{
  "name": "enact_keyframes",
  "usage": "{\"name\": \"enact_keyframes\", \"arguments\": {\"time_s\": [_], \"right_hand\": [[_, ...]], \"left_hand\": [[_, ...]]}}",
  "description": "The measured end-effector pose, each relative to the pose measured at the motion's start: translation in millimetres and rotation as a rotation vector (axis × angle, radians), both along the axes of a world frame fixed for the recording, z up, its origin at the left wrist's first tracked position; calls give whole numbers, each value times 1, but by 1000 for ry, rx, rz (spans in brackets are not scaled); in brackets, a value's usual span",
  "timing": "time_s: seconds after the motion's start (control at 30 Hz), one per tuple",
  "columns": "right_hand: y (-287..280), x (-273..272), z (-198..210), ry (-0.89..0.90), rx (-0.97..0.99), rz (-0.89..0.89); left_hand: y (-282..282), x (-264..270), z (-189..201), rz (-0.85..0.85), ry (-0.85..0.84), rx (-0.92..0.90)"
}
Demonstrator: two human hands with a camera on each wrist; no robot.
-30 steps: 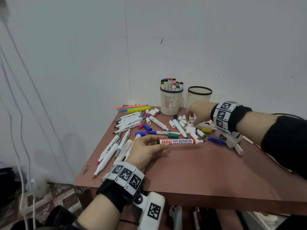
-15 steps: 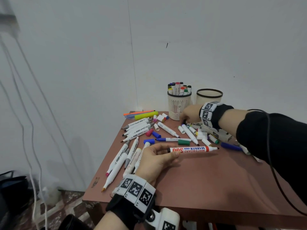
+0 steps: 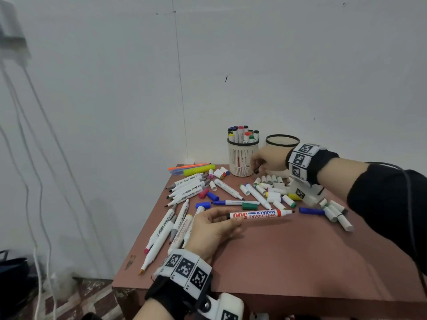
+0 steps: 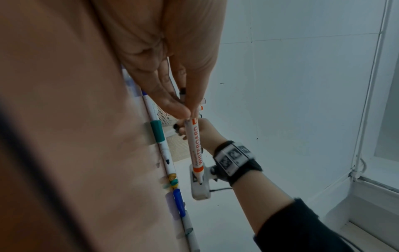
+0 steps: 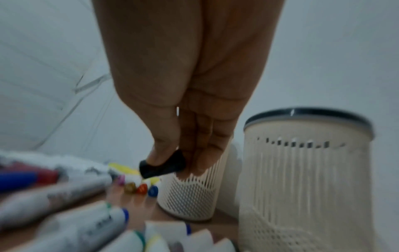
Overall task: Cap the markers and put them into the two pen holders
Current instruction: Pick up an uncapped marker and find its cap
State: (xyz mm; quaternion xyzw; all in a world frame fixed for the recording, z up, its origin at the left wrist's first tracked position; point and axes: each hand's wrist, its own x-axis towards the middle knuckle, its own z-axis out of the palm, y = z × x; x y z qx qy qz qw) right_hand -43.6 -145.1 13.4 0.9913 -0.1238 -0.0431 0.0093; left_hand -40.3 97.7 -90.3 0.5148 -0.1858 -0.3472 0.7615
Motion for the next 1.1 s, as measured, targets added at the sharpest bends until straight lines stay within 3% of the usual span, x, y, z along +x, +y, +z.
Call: {"name": "enact_keyframes", "arguments": {"time_s": [0.2, 0.37, 0.43, 0.57, 0.77, 0.93, 1.1], "right_hand": [[18, -60, 21, -185, 79, 13], [46, -111, 21, -335, 271, -59], [55, -130, 16, -446, 434, -136], [82, -164, 0, -752, 959, -221], [111, -179, -48, -1099, 1337, -335], [111, -168, -76, -1391, 1832, -418], [99, -157, -89, -1496, 2103, -444]], "left_hand": [[1, -2, 2, 13, 0, -2], [1, -4, 5, 21, 13, -9], [1, -5, 5, 22, 16, -9], [2, -5, 5, 30, 7, -5], [0, -6, 5, 47, -1, 3], [0, -5, 5, 50, -9, 5], [0, -4, 3, 38, -19, -5]]}}
